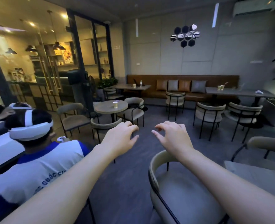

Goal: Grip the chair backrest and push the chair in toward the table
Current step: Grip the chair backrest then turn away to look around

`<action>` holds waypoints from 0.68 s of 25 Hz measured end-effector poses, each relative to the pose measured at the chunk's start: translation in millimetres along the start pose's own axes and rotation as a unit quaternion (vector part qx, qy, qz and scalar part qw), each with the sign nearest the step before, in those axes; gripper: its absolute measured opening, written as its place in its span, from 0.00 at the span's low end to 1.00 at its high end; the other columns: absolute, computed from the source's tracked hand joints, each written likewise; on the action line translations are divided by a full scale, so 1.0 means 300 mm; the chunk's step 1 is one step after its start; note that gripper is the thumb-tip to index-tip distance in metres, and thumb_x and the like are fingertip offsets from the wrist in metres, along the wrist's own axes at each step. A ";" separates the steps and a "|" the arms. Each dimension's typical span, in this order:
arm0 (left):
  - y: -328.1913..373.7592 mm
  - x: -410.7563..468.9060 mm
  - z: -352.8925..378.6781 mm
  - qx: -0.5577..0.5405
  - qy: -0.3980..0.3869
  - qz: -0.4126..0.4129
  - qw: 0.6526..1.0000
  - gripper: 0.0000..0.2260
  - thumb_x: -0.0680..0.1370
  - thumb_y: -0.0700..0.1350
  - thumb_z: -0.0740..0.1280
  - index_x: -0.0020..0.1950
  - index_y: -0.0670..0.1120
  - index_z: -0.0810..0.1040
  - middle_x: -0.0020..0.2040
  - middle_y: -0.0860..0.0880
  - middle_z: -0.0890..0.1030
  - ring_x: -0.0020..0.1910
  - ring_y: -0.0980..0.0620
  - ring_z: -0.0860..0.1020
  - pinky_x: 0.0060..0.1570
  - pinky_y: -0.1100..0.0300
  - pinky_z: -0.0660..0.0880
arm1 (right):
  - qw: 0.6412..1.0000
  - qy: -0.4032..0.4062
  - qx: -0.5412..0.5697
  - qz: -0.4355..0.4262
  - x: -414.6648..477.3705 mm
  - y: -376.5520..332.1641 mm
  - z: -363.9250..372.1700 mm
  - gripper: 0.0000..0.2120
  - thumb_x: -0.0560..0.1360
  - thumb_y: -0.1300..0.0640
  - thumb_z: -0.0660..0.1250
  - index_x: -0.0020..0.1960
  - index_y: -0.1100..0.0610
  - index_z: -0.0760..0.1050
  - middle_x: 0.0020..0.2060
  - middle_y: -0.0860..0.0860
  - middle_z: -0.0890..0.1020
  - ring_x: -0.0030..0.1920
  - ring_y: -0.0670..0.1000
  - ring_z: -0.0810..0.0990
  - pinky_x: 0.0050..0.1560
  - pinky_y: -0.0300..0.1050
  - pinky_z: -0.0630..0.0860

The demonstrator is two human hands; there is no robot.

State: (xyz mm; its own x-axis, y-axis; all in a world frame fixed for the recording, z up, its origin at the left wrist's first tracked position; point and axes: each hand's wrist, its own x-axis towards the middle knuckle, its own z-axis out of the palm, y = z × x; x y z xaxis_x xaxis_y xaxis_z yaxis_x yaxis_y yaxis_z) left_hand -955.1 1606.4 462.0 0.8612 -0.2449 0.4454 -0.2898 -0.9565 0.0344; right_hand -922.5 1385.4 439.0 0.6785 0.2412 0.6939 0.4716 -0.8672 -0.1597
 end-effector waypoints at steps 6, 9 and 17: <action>-0.289 0.460 0.243 -0.053 -0.005 0.093 0.994 0.13 0.80 0.57 0.61 0.63 0.55 0.75 0.58 0.54 0.75 0.59 0.52 0.74 0.49 0.51 0.77 | 0.994 0.000 -0.075 0.082 0.256 0.131 0.291 0.14 0.78 0.39 0.63 0.54 0.46 0.80 0.46 0.42 0.82 0.49 0.48 0.78 0.56 0.50 0.68; -0.373 0.666 0.300 -0.079 -0.008 0.132 0.988 0.13 0.80 0.56 0.61 0.62 0.55 0.75 0.57 0.54 0.75 0.57 0.51 0.75 0.47 0.51 0.77 | 0.986 0.001 -0.105 0.128 0.373 0.180 0.360 0.14 0.78 0.40 0.62 0.54 0.46 0.80 0.46 0.42 0.81 0.49 0.48 0.78 0.56 0.50 0.67; -0.428 1.239 0.570 -0.117 -0.023 0.231 0.966 0.12 0.80 0.56 0.61 0.61 0.56 0.75 0.58 0.55 0.75 0.59 0.53 0.73 0.45 0.54 0.75 | 0.963 0.039 -0.175 0.204 0.676 0.507 0.572 0.12 0.77 0.40 0.64 0.50 0.46 0.81 0.44 0.44 0.81 0.49 0.49 0.78 0.53 0.50 0.65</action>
State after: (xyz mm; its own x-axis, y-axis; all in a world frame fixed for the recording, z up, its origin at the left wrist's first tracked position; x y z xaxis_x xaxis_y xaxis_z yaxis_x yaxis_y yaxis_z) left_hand -526.4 1610.9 470.2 0.6338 -0.6483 0.4218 -0.7291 -0.6829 0.0460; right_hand -616.4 1377.1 434.9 0.7169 -0.1711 0.6758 -0.0519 -0.9798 -0.1929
